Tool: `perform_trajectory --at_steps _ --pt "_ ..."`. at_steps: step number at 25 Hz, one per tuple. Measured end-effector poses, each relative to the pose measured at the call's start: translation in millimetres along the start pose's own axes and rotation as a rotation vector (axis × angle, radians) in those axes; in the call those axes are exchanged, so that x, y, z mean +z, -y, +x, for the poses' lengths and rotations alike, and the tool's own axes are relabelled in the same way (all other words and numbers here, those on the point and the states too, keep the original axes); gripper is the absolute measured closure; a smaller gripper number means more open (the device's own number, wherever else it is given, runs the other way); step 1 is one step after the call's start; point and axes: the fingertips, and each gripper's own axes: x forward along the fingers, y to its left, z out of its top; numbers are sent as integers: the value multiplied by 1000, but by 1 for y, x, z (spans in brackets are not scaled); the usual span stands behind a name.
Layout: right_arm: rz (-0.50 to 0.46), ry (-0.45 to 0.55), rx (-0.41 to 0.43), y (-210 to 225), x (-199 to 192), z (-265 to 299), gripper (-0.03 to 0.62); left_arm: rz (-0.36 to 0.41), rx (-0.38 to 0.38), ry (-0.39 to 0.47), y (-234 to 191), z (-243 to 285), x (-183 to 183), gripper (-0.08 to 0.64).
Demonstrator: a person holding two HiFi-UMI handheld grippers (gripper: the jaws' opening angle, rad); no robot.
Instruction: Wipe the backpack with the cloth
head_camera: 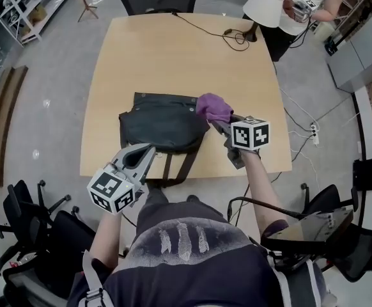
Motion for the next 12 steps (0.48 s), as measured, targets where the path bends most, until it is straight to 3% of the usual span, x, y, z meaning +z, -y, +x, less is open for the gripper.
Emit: perform_trajectory --at_steps 5,9,12 --pt "-13 -165 -215 49 -2 76 492 -26 -57 -17 -60 -3 2 554" --pt "-133 -319 -415 83 -13 117 492 -33 -90 -44 -105 -8 0 554" --pt "-235 -420 -486 87 -20 141 492 -45 -108 -57 -132 -12 -3 554"
